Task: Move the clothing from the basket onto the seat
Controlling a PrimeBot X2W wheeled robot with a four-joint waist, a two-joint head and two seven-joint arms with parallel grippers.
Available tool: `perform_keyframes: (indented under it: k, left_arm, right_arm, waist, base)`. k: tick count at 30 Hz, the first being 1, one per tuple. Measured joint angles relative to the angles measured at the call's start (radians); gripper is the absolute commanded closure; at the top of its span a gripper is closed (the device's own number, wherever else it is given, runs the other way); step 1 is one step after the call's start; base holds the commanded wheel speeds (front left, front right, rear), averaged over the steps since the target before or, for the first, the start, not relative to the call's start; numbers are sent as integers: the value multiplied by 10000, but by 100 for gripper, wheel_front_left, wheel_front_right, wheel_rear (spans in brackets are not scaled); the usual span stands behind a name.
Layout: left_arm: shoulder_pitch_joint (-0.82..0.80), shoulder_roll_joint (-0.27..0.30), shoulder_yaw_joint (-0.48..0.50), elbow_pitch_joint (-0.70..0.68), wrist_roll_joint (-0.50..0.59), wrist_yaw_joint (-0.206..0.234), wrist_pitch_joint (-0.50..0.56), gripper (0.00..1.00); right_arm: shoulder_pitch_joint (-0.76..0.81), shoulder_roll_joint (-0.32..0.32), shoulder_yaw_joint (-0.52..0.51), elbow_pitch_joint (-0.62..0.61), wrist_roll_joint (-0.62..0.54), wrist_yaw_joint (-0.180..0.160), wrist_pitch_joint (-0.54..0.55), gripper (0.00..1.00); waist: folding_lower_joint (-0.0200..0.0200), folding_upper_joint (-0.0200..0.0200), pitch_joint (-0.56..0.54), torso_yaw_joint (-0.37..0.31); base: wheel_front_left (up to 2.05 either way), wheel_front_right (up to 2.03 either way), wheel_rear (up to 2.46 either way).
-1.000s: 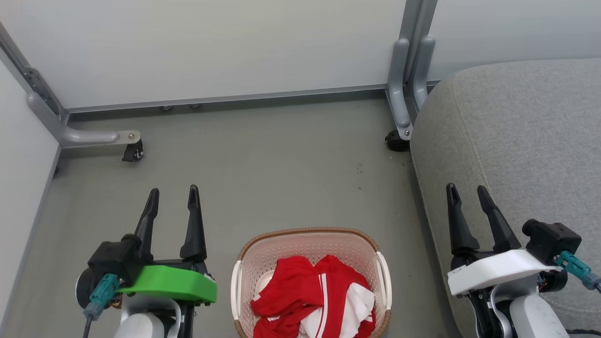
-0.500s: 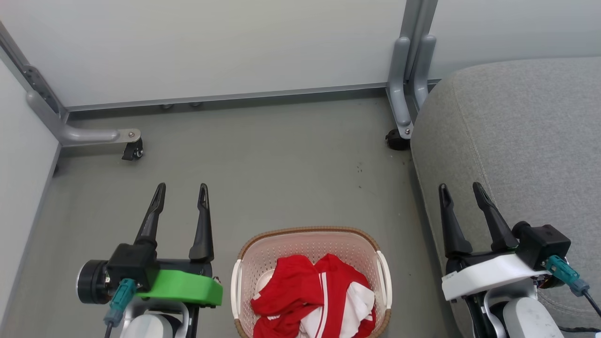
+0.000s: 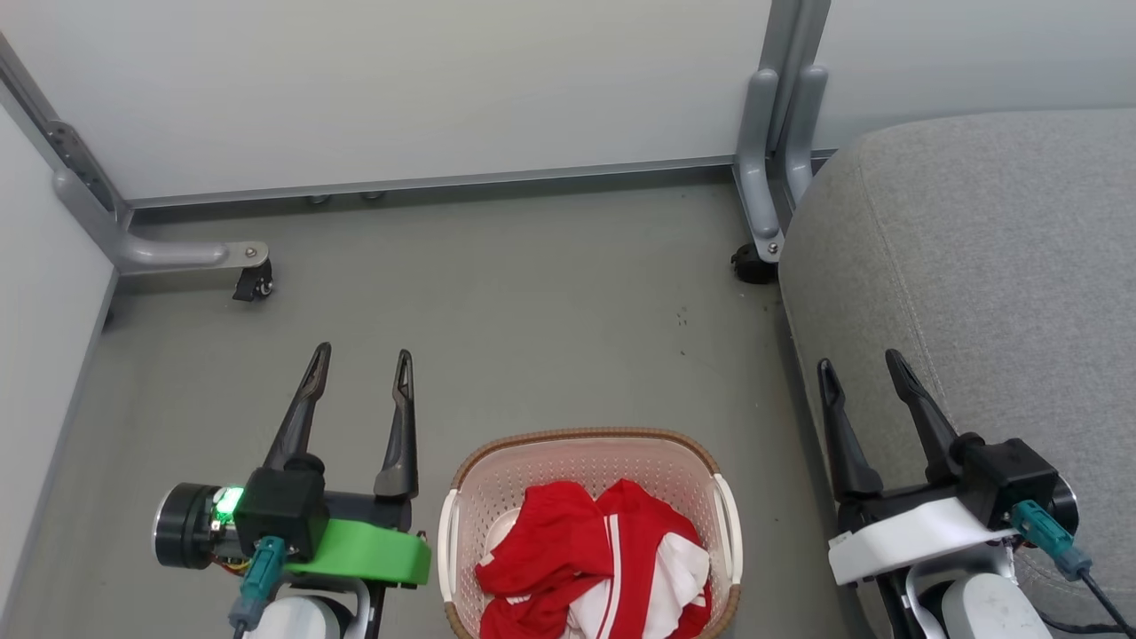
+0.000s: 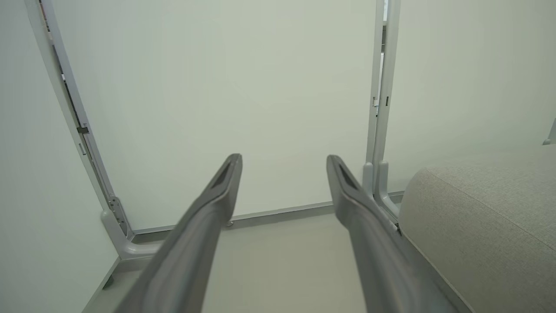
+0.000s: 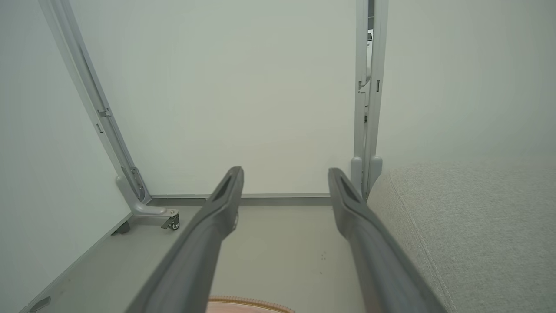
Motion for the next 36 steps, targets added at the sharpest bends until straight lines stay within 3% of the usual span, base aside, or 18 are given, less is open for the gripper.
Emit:
perform_keyframes:
  k: [16, 27, 36]
  left_arm:
    - [35, -148, -54, 44, 1202, -238, -251, 0]
    - [33, -244, -25, 94, 1237, -261, -255, 0]
    - [-325, -228, -176, 520, 1384, -541, -274, 0]
  right_arm:
    - [22, -6, 270, -209, -986, 2, -276, 0]
    - [7, -8, 299, -215, -986, 2, -276, 0]
    - [-311, -10, -23, -345, -851, 2, -278, 0]
  waist:
    - [0, 0, 169, -10]
    - [0, 0, 395, -19]
    - [0, 0, 935, 27]
  base:
    - [0, 0, 0]
    - [0, 0, 0]
    - [0, 0, 0]
